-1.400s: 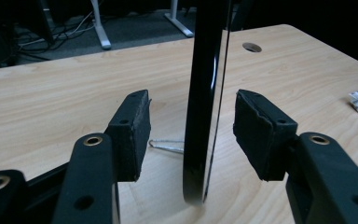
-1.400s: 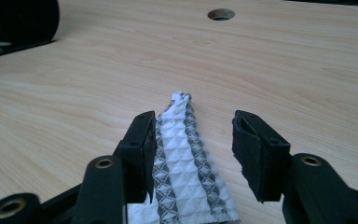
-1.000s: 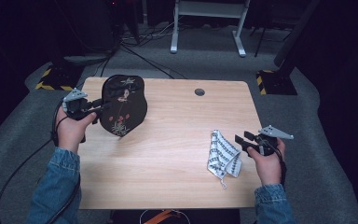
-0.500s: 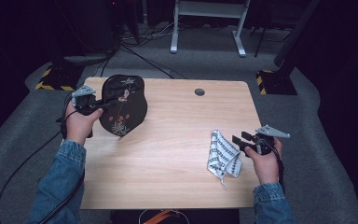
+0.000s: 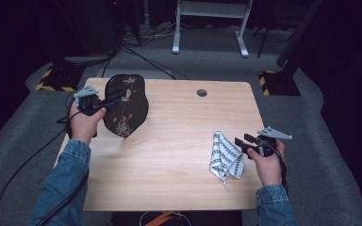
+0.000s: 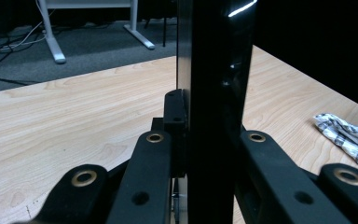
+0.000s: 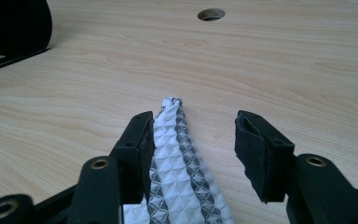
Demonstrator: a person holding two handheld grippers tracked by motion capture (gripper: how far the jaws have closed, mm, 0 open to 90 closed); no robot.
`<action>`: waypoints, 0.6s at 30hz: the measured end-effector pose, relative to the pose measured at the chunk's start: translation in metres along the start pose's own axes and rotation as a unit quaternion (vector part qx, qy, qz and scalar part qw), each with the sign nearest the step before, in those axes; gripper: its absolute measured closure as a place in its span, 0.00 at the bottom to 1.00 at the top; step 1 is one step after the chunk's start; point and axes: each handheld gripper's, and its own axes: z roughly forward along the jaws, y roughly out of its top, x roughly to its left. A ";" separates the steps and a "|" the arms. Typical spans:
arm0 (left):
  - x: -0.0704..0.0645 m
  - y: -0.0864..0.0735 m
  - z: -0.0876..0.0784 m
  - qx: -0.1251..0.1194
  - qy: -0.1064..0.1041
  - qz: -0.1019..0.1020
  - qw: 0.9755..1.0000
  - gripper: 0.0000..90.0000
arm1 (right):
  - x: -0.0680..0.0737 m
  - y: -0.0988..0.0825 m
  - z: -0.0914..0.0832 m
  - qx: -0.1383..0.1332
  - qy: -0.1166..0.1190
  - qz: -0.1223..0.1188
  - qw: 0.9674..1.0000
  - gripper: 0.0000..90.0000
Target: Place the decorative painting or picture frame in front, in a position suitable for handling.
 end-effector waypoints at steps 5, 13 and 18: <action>-0.008 0.003 0.003 -0.004 -0.006 0.012 1.000 0.89 | -0.001 0.000 0.000 0.000 0.000 0.004 1.000 0.53; -0.035 0.016 0.005 -0.009 -0.048 0.026 0.998 0.89 | -0.002 -0.001 -0.002 -0.001 -0.003 0.005 1.000 0.54; -0.054 0.022 0.011 0.001 -0.086 0.040 0.996 0.89 | -0.002 0.000 -0.003 -0.004 -0.001 0.004 1.000 0.55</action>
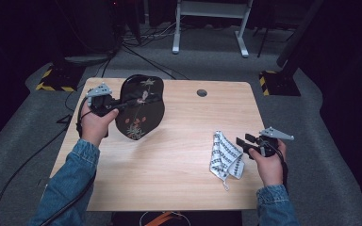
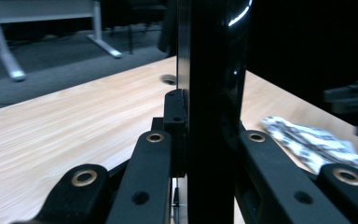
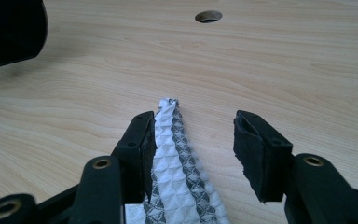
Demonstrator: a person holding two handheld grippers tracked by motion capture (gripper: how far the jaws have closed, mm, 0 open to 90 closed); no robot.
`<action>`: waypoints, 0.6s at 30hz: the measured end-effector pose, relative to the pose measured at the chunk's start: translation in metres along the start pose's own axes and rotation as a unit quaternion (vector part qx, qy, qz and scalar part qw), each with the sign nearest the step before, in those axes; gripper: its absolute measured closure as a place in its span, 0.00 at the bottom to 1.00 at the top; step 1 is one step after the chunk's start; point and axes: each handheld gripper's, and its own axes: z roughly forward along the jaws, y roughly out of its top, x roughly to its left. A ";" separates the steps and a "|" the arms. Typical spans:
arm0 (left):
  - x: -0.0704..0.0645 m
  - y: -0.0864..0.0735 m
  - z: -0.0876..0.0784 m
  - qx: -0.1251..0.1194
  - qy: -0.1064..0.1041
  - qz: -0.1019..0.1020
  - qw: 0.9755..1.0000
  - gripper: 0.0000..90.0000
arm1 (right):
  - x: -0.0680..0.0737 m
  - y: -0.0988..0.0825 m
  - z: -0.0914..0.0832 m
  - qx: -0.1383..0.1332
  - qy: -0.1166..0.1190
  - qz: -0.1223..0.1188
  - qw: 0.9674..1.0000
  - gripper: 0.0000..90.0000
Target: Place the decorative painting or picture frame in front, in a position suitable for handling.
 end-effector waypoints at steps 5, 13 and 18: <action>-0.021 0.003 0.012 0.006 -0.044 0.016 0.999 0.89 | 0.000 0.000 0.000 -0.004 0.010 -0.002 1.000 0.55; -0.050 -0.005 0.030 0.014 -0.094 0.030 0.995 0.89 | 0.002 0.001 -0.002 -0.004 0.010 -0.004 1.000 0.58; -0.061 -0.013 0.041 0.011 -0.122 0.026 0.992 0.89 | 0.004 0.001 0.000 -0.015 0.037 0.001 0.999 0.59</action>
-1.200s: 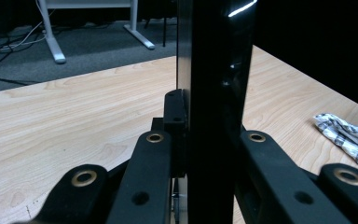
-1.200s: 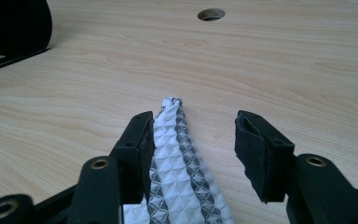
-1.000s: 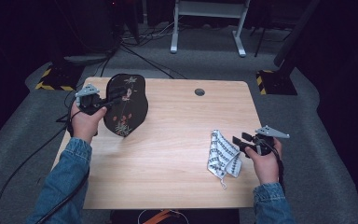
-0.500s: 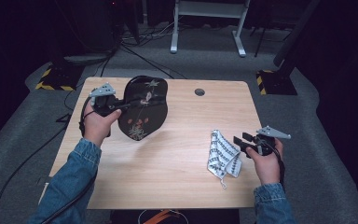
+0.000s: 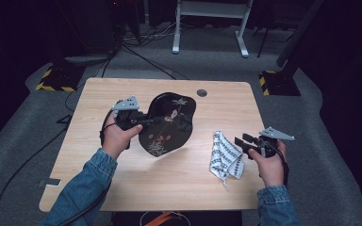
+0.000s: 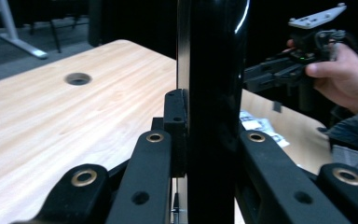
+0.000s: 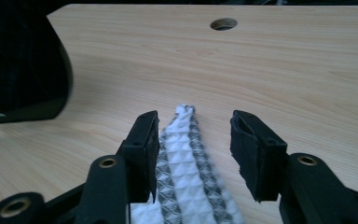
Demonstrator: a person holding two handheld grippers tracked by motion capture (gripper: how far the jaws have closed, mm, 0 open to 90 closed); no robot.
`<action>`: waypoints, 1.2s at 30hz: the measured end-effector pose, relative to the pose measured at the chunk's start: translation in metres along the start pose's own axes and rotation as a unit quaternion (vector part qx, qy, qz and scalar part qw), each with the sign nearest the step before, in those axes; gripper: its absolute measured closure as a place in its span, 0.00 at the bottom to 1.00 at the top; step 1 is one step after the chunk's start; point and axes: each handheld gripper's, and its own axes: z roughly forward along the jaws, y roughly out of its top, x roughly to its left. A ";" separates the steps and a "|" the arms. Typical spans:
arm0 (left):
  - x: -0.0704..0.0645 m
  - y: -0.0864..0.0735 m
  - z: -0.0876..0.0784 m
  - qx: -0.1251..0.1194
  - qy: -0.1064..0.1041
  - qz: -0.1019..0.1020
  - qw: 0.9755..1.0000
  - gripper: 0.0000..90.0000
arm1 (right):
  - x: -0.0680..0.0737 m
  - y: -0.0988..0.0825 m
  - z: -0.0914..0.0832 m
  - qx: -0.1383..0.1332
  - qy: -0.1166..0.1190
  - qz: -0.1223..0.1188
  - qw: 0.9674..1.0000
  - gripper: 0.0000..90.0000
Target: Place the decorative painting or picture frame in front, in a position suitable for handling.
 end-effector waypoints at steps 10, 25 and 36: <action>0.001 -0.012 0.012 0.004 -0.013 0.007 1.000 0.89 | 0.005 0.001 0.002 -0.007 0.015 -0.012 1.000 0.58; 0.004 -0.018 0.008 0.000 -0.028 0.019 0.999 0.84 | 0.014 0.004 0.003 0.002 0.010 -0.003 1.000 0.59; -0.004 -0.016 0.000 -0.009 -0.003 0.035 0.999 0.54 | 0.019 0.008 0.007 0.008 0.001 -0.007 1.000 0.57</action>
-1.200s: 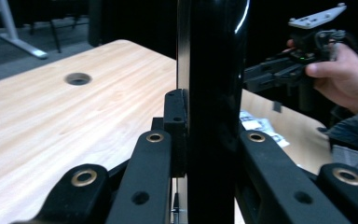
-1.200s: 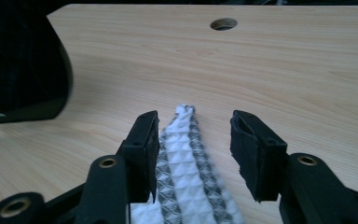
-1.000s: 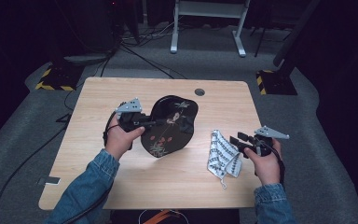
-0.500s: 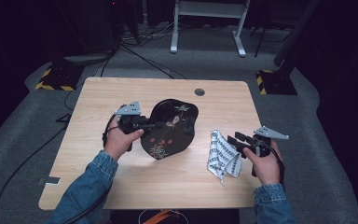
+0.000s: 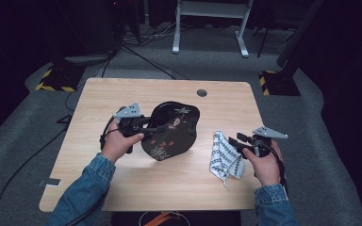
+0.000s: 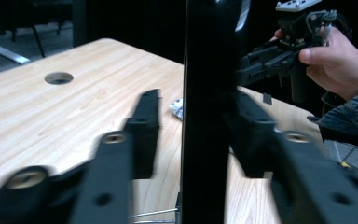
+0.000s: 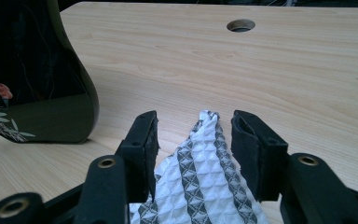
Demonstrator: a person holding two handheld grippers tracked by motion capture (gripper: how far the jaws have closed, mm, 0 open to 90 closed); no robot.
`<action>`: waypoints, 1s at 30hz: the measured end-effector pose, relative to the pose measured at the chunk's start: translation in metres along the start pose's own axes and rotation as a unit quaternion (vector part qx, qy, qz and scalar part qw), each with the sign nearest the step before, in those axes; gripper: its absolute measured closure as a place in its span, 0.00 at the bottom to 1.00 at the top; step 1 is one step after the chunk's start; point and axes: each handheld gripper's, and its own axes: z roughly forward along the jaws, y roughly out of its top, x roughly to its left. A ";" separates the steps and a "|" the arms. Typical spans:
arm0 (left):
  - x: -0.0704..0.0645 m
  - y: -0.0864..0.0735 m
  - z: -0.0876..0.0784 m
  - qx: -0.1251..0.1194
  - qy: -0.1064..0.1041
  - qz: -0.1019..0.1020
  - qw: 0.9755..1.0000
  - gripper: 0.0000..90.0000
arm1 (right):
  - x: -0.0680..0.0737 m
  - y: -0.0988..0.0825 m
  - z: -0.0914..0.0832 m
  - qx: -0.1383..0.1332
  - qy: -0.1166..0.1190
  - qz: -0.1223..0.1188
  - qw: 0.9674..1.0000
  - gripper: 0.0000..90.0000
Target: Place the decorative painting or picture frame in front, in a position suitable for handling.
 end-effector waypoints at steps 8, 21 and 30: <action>-0.010 -0.013 -0.027 0.039 0.047 0.017 0.998 0.45 | 0.003 0.006 0.008 0.014 -0.020 -0.006 1.000 0.57; -0.005 -0.050 -0.018 0.095 0.052 -0.026 0.994 0.50 | 0.019 0.004 0.065 0.122 -0.052 -0.059 0.989 0.52; 0.001 -0.055 -0.016 0.094 0.032 -0.040 0.994 0.70 | 0.022 0.005 0.093 0.176 -0.084 -0.087 0.977 0.49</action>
